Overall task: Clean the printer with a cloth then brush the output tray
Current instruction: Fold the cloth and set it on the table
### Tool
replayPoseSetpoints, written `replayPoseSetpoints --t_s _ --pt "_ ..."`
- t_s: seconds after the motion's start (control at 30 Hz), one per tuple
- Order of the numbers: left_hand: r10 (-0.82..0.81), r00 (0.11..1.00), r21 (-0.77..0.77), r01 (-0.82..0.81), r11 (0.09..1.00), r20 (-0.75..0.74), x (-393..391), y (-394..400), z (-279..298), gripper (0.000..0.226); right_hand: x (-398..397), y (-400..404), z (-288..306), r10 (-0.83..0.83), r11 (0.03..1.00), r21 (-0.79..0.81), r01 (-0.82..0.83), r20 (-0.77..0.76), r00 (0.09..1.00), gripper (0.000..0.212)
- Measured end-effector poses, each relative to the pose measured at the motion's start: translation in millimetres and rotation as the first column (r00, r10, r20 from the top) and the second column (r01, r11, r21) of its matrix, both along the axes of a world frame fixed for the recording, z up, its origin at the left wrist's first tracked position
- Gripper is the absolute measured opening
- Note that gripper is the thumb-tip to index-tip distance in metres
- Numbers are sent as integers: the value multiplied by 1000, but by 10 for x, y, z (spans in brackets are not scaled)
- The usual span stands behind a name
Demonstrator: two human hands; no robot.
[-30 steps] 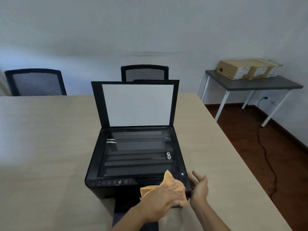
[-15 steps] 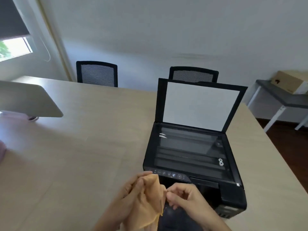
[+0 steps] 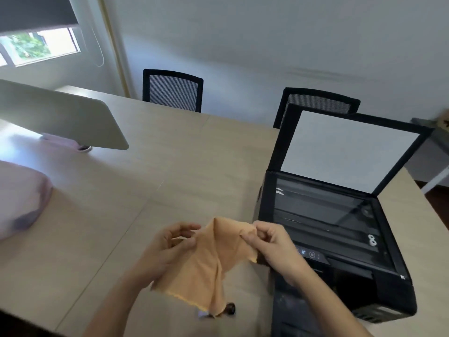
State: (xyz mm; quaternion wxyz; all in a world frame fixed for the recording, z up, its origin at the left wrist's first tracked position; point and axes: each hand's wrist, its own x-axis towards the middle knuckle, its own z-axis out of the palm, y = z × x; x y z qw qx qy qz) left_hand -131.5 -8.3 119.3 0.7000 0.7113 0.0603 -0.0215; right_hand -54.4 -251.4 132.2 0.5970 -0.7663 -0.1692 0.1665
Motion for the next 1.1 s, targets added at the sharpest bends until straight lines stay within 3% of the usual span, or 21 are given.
replayPoseSetpoints --t_s 0.13,0.23,0.37,0.47,0.53,0.57,0.7,0.8,0.87,1.0,1.1 --pt "4 1000 260 -12 966 30 94 339 -107 26 120 97 38 -49 998 -45 50 14 999 30" --pt "63 983 508 -143 849 172 151 233 -204 25 105 310 4 -73 991 -109 74 10 997 24" --pt "39 994 328 -69 942 99 85 -299 -301 45 119 618 78 -99 967 -234 105 36 994 24" --pt "76 994 131 -86 988 73 0 -644 -415 93 206 719 193 -87 948 -302 103 67 994 26" --pt "122 991 155 -128 980 51 -22 -802 -491 122 253 754 266 -45 940 -335 57 44 998 24" --pt "146 988 202 -153 967 49 -17 -841 -532 124 271 759 301 -25 939 -344 27 12 1000 22" --pt "338 935 270 -355 895 109 7 -746 -708 96 353 743 428 -6 946 -323 -4 -29 1000 21" --pt "367 893 304 -437 846 261 7 -664 -771 100 375 769 466 -10 932 -360 36 75 997 28" --pt "290 902 351 -397 848 321 30 -669 -772 95 344 826 458 50 929 -370 -18 75 996 33" --pt "273 929 300 -343 890 252 158 -491 -828 53 296 885 465 188 908 -398 -133 104 977 44" --pt "86 976 389 -159 907 198 220 -142 -897 35 415 772 507 172 911 -398 -108 127 977 47"
